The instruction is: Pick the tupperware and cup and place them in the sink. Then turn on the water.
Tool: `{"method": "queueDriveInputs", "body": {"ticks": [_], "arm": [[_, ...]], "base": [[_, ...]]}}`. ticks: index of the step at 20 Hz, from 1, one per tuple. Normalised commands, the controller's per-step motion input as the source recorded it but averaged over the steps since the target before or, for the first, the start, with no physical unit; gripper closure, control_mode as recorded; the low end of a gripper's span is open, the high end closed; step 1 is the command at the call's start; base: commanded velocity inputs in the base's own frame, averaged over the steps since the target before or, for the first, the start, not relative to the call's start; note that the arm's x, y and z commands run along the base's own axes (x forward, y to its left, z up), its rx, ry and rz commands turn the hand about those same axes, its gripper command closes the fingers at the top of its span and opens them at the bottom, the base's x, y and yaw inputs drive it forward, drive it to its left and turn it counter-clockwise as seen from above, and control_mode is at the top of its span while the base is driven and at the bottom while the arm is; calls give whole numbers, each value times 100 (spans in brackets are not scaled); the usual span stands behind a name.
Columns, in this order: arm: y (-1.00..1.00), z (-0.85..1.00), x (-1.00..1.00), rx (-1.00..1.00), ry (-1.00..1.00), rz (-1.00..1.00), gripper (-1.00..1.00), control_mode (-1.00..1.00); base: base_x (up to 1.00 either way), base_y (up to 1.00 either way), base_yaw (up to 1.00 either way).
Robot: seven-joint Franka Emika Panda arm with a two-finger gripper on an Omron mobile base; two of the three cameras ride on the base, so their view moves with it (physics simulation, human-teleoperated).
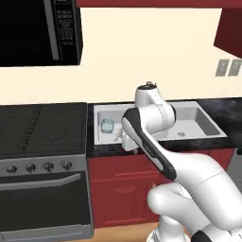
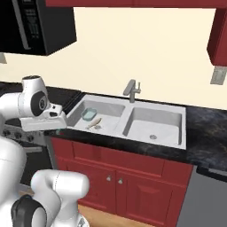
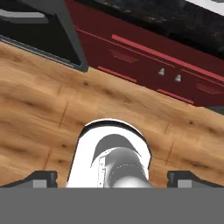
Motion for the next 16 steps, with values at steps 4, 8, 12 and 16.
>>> {"method": "queueDriveInputs", "body": {"ticks": [4, 8, 12, 16], "arm": [[0, 0, 0, 0, 0, 0, -100, 100], [0, 0, 0, 0, 0, 0, -100, 100], [0, 0, 0, 0, 0, 0, -100, 100], [0, 0, 0, 0, 0, 0, -100, 100]], "base": [[-58, 0, 45], [-19, 0, 79], [-1, 0, 98], [0, 0, 100]]}}
